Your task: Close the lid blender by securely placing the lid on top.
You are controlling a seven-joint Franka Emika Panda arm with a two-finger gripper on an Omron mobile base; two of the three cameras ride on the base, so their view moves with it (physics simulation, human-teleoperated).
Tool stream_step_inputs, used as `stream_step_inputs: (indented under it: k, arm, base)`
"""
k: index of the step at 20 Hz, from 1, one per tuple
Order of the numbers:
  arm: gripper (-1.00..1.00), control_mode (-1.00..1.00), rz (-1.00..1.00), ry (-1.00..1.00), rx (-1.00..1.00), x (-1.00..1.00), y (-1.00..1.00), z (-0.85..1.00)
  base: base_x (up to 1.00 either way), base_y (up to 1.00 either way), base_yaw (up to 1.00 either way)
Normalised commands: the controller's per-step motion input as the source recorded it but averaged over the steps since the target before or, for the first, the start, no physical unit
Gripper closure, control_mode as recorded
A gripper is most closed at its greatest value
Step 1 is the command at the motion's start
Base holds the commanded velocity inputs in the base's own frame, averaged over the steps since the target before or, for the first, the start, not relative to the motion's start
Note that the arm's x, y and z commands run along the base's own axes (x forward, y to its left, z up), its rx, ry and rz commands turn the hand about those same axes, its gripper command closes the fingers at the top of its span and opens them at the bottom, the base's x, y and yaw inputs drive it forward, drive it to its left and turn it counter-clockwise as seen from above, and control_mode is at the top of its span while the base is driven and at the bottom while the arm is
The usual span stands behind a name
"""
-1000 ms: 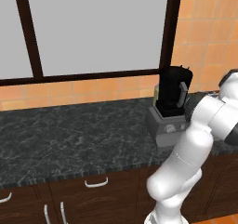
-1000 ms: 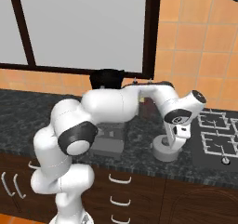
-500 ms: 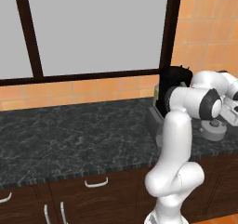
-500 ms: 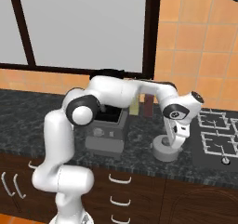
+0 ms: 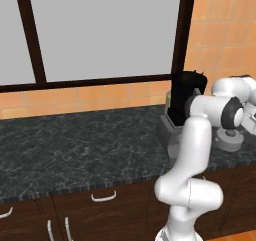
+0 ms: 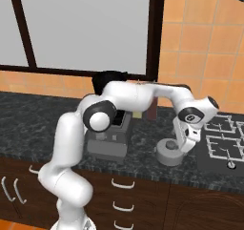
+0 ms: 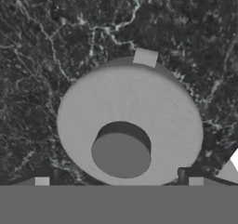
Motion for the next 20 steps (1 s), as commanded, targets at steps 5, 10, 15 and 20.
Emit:
stream_step_inputs:
  k: [5, 10, 15, 20]
  arm:
    - [-1.00, -1.00, -0.04, 0.00, 0.00, -0.06, 0.46, -0.31]
    - [-1.00, -1.00, -0.04, 0.00, 0.00, 0.00, 0.12, -0.30]
    - [-1.00, -1.00, -0.02, 0.00, -0.01, 0.02, -0.11, -0.37]
    - [-1.00, -1.00, 0.00, -0.01, 0.00, 0.05, -0.26, -0.15]
  base:
    - [0.00, 0.00, 0.00]
    - [0.00, 0.00, 0.00]
    - [0.00, 0.00, 0.00]
    - [0.00, 0.00, 0.00]
